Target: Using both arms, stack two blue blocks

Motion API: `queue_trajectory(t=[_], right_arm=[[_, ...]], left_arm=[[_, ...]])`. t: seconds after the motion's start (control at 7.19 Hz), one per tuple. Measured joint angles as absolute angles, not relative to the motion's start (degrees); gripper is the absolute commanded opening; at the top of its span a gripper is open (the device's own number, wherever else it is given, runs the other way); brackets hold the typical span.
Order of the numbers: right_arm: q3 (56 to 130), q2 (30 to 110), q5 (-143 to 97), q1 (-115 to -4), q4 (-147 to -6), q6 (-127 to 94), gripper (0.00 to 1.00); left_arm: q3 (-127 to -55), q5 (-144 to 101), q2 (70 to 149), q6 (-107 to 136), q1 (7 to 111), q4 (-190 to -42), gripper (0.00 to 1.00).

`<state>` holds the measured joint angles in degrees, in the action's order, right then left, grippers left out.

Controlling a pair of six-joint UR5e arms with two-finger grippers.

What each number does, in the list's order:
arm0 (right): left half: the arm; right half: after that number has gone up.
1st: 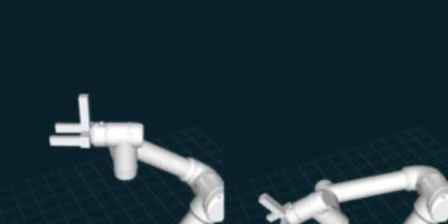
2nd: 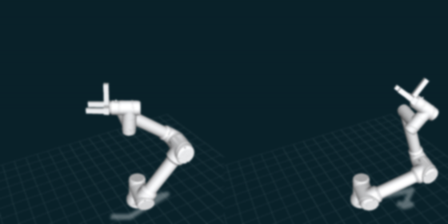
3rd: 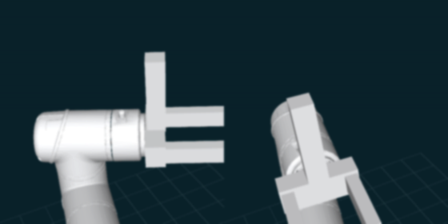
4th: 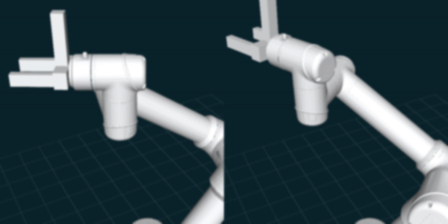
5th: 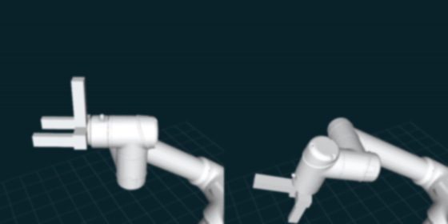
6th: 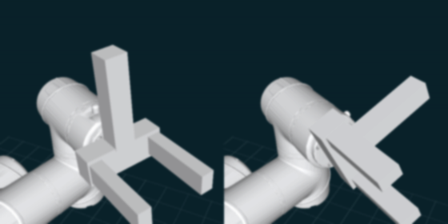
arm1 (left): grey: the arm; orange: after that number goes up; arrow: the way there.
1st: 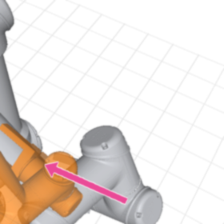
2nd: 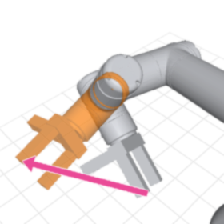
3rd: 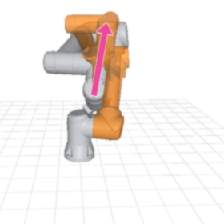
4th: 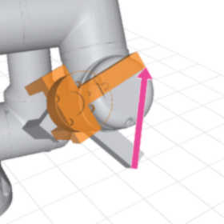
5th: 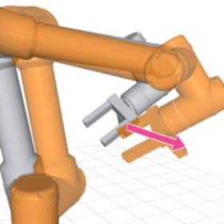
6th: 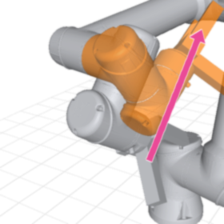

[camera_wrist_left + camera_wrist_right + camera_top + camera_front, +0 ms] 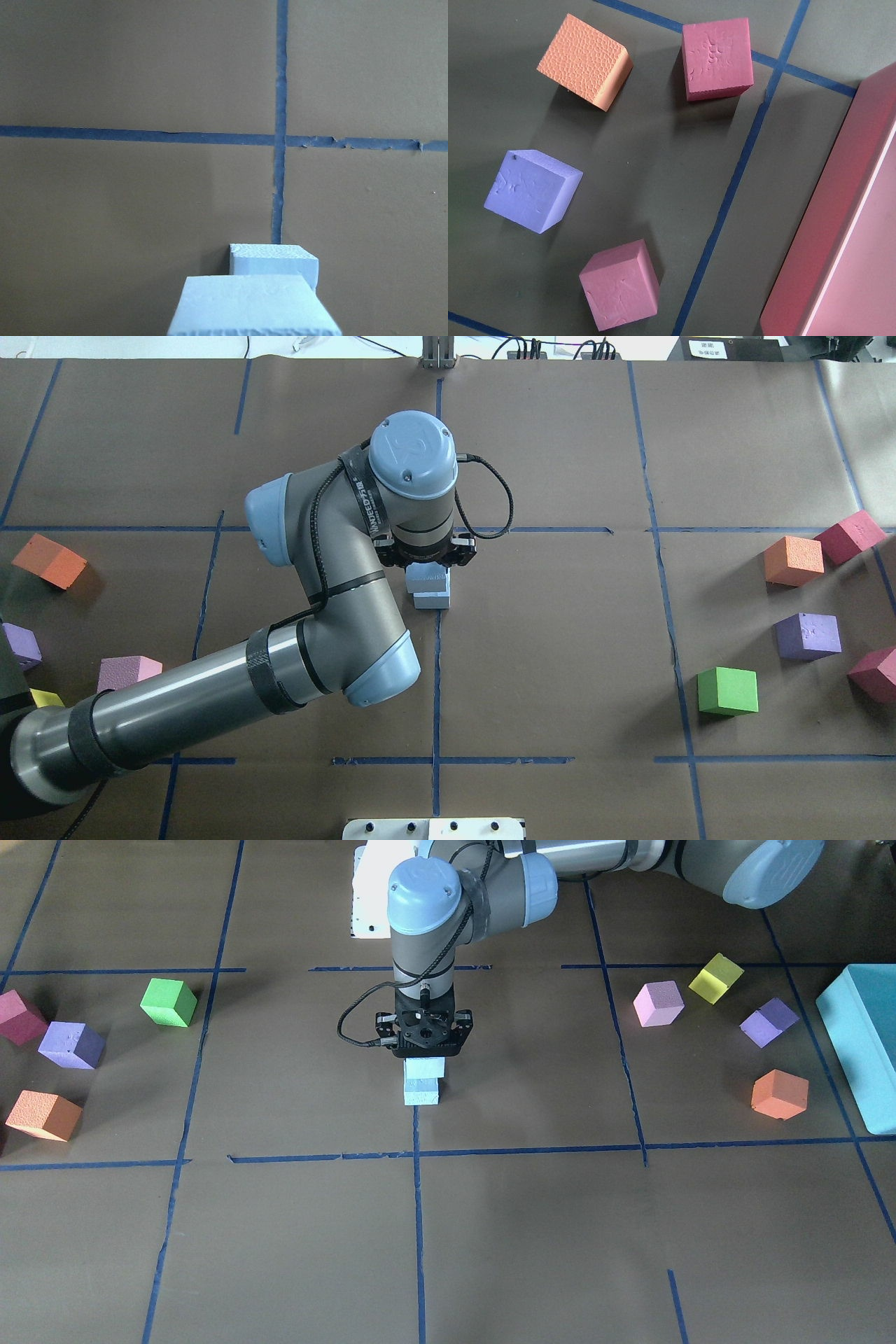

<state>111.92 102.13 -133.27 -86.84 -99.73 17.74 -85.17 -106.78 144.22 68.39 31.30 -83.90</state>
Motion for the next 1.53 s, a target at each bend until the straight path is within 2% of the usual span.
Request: queue_trajectory(t=[0.42, 0.56, 0.7, 0.83, 0.97, 1.53], right_arm=[[111.9, 102.1, -133.2, -86.9, -99.7, 17.8, 0.99], [111.9, 102.1, -133.2, -86.9, -99.7, 17.8, 0.99], [111.9, 102.1, -133.2, -86.9, -99.6, 17.8, 0.99], [111.9, 102.1, -133.2, -86.8, -99.6, 17.8, 0.99], [112.0, 102.1, -133.2, -86.8, -99.6, 17.8, 0.99], [112.0, 102.1, -133.2, -86.8, -99.6, 17.7, 0.99]], left_arm=[[-81.5, -106.3, 144.9, 68.2, 30.6, -86.0, 0.28], [-80.9, -106.3, 145.0, 68.2, 30.5, -86.6, 0.33], [-80.6, -106.3, 145.1, 68.2, 30.5, -86.9, 0.51], [-80.4, -106.3, 145.2, 68.2, 30.5, -87.0, 0.86], [-80.4, -106.4, 145.2, 68.2, 30.5, -87.0, 1.0], [-81.8, -112.3, 144.9, 66.3, 34.5, -86.2, 1.0]])
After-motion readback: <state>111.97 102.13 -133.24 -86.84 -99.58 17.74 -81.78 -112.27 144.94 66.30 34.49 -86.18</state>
